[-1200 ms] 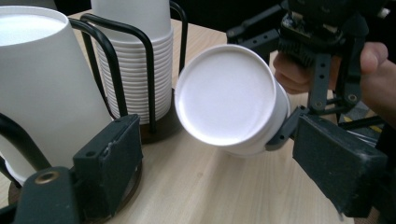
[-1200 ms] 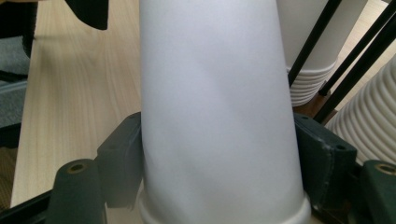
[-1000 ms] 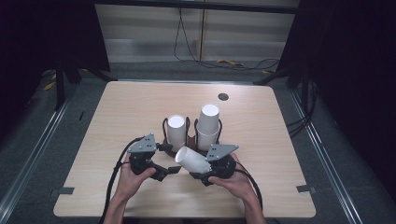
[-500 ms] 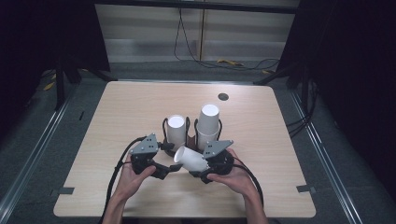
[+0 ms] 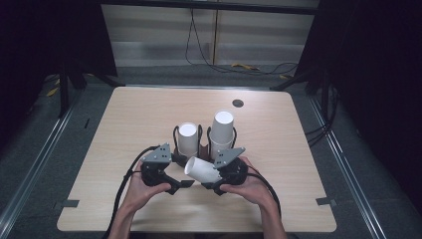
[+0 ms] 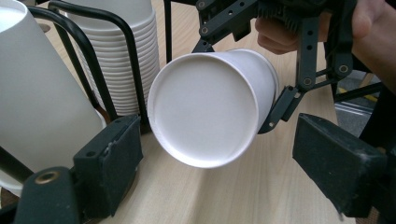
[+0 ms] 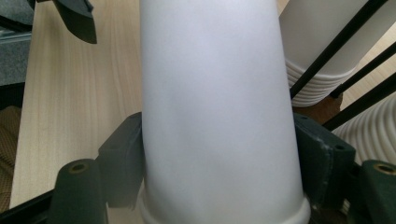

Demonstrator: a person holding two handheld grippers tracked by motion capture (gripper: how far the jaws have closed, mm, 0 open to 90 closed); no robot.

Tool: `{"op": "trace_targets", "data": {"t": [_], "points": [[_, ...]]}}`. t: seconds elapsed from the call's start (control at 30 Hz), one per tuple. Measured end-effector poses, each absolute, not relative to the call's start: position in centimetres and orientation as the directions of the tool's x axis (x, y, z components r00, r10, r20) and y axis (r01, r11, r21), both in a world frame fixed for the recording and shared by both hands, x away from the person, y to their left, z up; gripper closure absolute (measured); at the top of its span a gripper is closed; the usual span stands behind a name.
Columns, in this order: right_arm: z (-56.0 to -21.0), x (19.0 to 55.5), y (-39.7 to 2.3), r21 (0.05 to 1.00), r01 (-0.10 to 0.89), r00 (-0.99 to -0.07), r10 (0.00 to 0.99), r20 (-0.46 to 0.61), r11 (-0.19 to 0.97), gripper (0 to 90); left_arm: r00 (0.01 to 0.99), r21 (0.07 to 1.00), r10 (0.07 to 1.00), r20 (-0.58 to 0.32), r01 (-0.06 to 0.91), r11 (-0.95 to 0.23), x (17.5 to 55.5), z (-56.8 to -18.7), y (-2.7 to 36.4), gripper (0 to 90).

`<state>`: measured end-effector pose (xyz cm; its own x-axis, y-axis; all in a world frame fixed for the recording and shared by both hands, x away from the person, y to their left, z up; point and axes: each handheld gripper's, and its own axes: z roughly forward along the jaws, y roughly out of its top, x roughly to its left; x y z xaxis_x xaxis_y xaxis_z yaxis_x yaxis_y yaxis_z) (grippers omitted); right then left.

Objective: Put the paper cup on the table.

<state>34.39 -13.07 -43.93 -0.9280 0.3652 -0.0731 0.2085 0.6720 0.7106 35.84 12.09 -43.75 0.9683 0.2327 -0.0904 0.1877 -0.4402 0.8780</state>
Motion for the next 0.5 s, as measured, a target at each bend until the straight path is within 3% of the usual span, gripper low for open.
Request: {"op": "trace_targets", "data": {"t": [0.4,0.5], "points": [[-43.29,34.71,-12.44,0.634,0.191,-0.937,0.333,-0.111,0.749,26.7,0.966,0.879,0.240,-0.096,0.195,-0.435,35.85,-43.93,11.96,16.8],[-43.06,34.91,-12.52,0.634,0.195,-0.939,0.330,-0.101,0.748,26.7,0.968,0.877,0.230,-0.097,0.192,-0.440,35.90,-43.94,12.03,21.7]]}}
